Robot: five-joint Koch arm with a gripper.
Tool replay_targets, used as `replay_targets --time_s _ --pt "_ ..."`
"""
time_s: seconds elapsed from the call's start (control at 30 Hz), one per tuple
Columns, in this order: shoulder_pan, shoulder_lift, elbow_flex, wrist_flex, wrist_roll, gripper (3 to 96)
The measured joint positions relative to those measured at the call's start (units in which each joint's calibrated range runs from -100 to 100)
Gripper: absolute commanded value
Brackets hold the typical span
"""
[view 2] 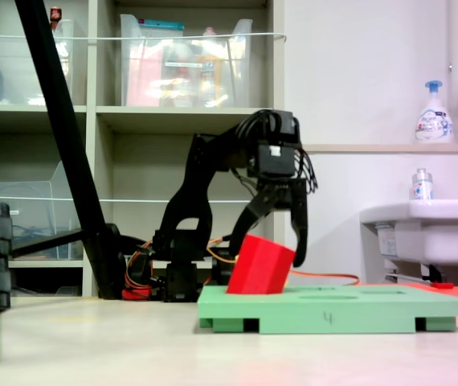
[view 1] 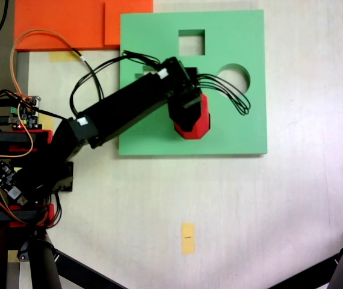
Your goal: Put the octagonal pillar block into the corresponding hole
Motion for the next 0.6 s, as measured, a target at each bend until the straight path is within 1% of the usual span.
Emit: replay_targets --time_s 0.1,0.3,0.47,0.53,0.6 --pt "-0.2 0.1 0.0 0.0 -1.3 44.5" --pt "-0.7 0.1 0.0 0.2 -3.0 47.4" --pt "-1.2 0.1 0.0 0.3 -4.0 53.1" --pt "-1.2 0.1 0.1 0.3 -4.0 59.5" --pt "-1.4 0.4 -0.1 0.3 -4.2 69.3"
